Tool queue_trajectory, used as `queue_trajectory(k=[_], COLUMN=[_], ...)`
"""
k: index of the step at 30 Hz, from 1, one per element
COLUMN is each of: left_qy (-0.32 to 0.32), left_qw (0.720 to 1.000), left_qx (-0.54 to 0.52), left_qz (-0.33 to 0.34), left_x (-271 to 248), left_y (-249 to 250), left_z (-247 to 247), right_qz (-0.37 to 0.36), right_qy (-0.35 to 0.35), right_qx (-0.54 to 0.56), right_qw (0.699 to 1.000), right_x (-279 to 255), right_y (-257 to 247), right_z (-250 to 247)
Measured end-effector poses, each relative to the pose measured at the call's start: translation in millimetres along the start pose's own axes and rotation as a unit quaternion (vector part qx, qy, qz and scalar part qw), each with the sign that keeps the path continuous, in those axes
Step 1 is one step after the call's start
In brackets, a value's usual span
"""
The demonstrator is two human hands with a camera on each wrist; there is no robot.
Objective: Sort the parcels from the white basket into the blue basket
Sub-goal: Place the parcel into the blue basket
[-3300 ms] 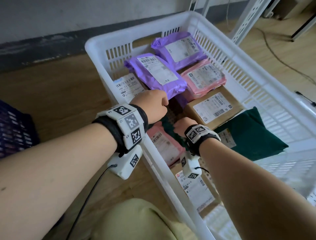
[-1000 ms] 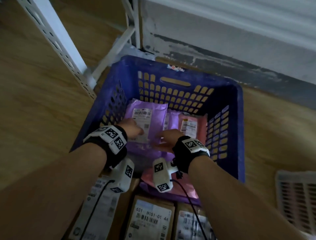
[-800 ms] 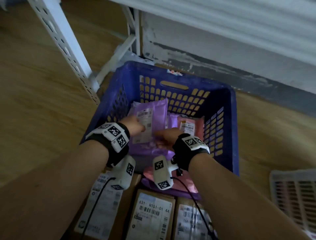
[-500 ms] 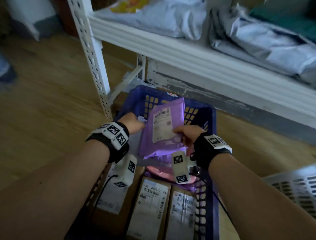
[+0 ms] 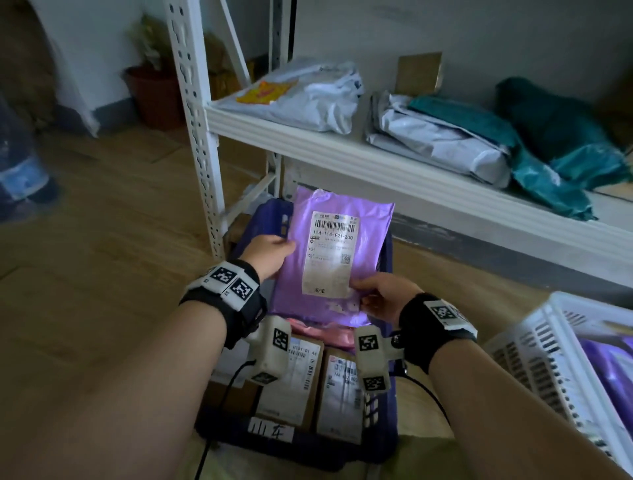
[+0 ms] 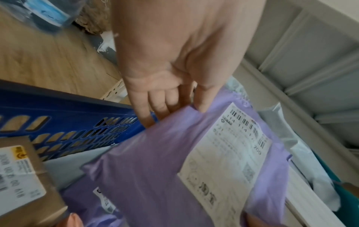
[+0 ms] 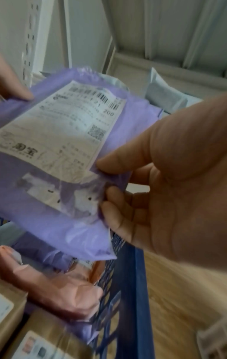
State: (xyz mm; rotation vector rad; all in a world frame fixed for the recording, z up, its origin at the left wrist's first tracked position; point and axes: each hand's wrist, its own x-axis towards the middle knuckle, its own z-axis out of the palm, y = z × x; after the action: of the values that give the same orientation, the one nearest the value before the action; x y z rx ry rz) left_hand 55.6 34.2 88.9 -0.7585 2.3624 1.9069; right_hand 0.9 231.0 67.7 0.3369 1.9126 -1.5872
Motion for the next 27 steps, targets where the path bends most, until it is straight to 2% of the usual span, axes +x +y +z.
queue_trajectory(k=[6,15,27], left_qy=[0.02,0.062,0.046], left_qw=[1.0,0.998,0.997], left_qx=[-0.006,-0.017,-0.051], left_qz=[0.005,-0.012,-0.03], left_x=[-7,-2,-1], left_y=[11,10,9], left_z=[-1,-4,-7], right_qz=[-0.037,-0.046,-0.043], right_qy=[0.017,0.048,0.046], right_qx=[0.02,0.003,-0.005], right_qw=[0.999,0.998,0.998], right_x=[-9,1,12], right_y=[-9,-10,-7], right_z=[1,3,3])
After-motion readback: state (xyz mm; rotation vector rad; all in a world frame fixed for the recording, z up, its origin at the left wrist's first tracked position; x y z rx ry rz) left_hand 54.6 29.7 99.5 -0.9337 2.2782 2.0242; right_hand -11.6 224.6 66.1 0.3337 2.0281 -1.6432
